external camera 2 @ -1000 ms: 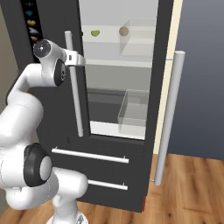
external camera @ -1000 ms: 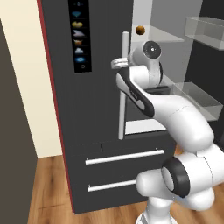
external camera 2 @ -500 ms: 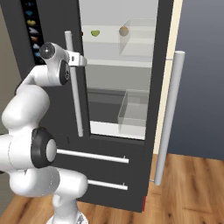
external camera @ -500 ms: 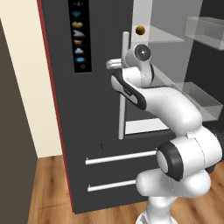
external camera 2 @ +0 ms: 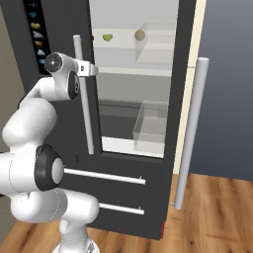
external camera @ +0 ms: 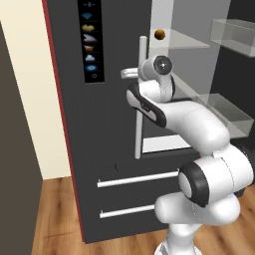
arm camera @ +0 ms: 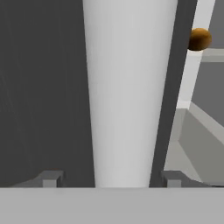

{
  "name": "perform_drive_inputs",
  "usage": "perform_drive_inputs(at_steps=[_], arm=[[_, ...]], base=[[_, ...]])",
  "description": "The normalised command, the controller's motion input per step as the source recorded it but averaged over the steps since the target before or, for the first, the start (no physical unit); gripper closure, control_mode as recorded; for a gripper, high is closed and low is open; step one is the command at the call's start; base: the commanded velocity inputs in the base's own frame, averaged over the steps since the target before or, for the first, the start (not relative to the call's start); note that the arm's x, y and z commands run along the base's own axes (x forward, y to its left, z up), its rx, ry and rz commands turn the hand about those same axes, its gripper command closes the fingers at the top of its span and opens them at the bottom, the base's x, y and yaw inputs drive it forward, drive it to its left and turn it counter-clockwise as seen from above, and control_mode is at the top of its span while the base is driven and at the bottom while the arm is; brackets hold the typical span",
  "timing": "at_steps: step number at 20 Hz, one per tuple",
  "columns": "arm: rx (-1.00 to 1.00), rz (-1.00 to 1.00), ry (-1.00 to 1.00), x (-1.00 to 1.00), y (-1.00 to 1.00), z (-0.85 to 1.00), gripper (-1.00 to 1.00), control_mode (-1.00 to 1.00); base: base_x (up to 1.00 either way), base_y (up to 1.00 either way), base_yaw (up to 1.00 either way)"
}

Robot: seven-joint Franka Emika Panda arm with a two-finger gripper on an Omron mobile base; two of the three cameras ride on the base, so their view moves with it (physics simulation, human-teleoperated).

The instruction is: Open the fridge, remove the mango, lemon wedge, and chicken drumstick, and place them on any counter.

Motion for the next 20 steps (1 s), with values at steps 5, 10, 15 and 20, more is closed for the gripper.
perform_drive_inputs(at_steps=[5,10,15,20], arm=[[0.0,0.0,0.0,-0.03,0.0,-0.01,1.0,-1.0],[0.0,-0.12,-0.02,-0.82,0.08,0.0,1.0,-1.0],[0.0,-0.25,-0.05,-1.0,0.32,0.0,1.0,-1.0],[-0.03,-0.29,-0.05,-1.0,0.74,0.0,1.0,-1.0]], base=[[0.0,0.0,0.0],[0.0,0.0,0.0],[0.0,0.0,0.0],[0.0,0.0,0.0]])
